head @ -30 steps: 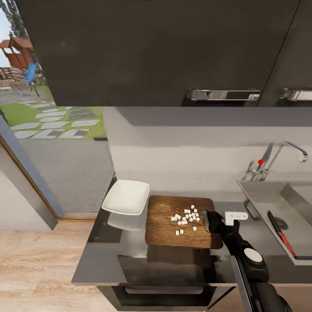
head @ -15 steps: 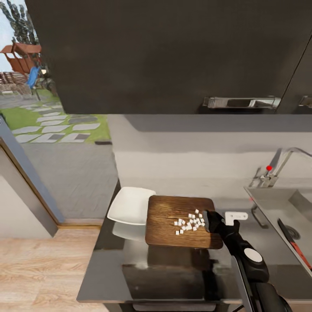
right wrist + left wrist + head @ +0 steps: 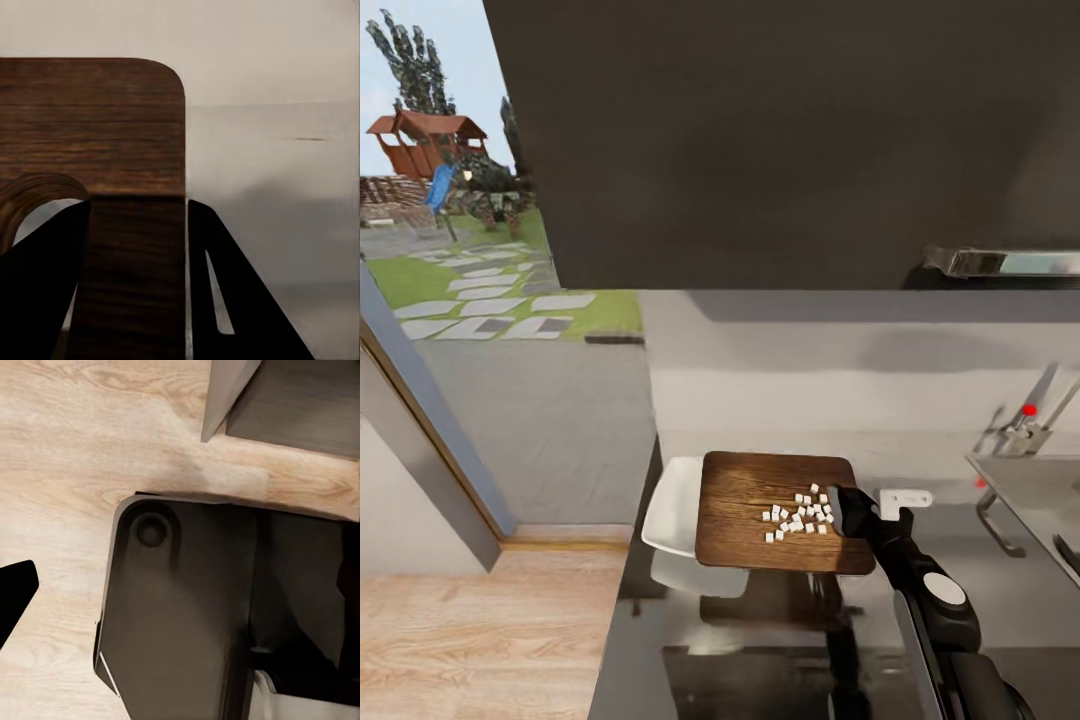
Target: In the kitchen, take the Vidalia onion out of the sink, dice it on the chopping board with the paring knife, put the diced onion into the bowl on the countertop, then place both the paring knife and the chopping board into the sink.
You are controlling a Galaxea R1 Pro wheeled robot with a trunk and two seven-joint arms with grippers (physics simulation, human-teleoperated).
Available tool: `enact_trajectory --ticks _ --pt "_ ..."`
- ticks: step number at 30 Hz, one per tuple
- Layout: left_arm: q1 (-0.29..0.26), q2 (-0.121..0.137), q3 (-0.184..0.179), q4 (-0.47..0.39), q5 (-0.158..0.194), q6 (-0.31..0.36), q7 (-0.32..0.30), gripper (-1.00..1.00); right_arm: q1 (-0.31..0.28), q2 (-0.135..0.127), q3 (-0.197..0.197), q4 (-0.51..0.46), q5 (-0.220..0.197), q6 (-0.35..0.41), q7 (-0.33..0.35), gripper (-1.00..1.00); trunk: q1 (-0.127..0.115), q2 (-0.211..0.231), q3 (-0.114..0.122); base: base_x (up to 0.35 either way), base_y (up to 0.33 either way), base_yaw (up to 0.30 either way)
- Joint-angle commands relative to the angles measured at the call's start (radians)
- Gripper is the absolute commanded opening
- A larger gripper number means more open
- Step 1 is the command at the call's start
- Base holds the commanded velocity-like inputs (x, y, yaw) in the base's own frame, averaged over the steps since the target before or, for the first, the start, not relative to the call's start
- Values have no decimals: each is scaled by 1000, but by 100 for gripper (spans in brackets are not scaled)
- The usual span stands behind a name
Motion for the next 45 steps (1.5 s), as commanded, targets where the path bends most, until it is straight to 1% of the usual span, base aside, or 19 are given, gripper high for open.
enact_trajectory --ticks 1,5,15,21,29,35,41,45 --pt "0 -1 5 -1 10 1 -10 100 -1 1 -2 -2 7 6 8 -100 1 -2 0 171 206 0" --pt "0 0 5 -1 10 1 -11 100 -1 1 -2 -2 7 6 8 -100 1 -2 2 108 113 0" --pt "0 0 5 -1 10 1 -11 100 -1 1 -2 -2 8 6 6 -100 1 -2 2 7 7 0" --pt "0 0 5 -1 10 1 -11 100 -1 1 -2 -2 10 7 -27 -100 1 -2 2 0 0 0" --pt "0 0 5 -1 10 1 -11 100 -1 1 -2 -3 10 8 -31 -100 1 -2 2 0 0 0" --pt "0 -1 5 -1 10 1 -11 100 -1 1 -2 -3 10 25 -34 -100 1 -2 2 0 0 0" --pt "0 -1 5 -1 10 1 -11 100 -1 1 -2 -3 10 27 -55 -100 1 -2 2 0 0 0" --pt "0 0 5 -1 10 1 -11 100 -1 1 -2 -3 10 27 -57 -100 1 -2 3 0 0 0"
